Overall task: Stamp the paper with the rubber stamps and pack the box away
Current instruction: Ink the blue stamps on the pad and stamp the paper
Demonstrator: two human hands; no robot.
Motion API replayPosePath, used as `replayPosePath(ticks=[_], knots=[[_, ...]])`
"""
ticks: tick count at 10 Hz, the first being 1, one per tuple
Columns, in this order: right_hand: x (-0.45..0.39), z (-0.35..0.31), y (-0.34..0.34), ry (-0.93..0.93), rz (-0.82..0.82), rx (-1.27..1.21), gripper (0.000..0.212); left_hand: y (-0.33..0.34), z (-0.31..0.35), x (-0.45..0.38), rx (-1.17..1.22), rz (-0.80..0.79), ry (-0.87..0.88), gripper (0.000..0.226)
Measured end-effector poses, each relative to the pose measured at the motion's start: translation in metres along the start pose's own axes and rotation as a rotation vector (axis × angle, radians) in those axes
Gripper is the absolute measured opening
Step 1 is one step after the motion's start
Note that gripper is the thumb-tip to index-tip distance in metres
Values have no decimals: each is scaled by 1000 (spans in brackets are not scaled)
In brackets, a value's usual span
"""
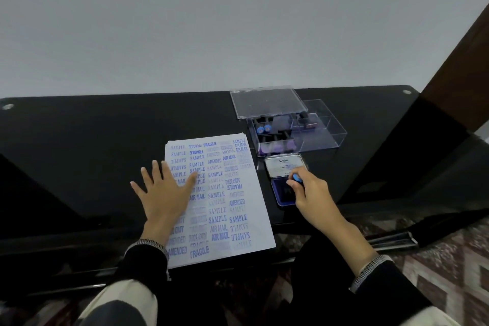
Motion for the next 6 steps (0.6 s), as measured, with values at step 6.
replayPosePath(ticks=[6], knots=[[-2, -3, 12, -33, 52, 75, 30, -2, 2, 1, -6, -6, -3, 102]])
Point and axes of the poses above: each hand's wrist, its own x-axis away from the middle knuckle, its own y-axis out of the palm, z = x × y, the point moved 5 cm from there along -x, towards the middle knuckle, and after that the axes turned 8 degrees about y, right-handed, at the moved point
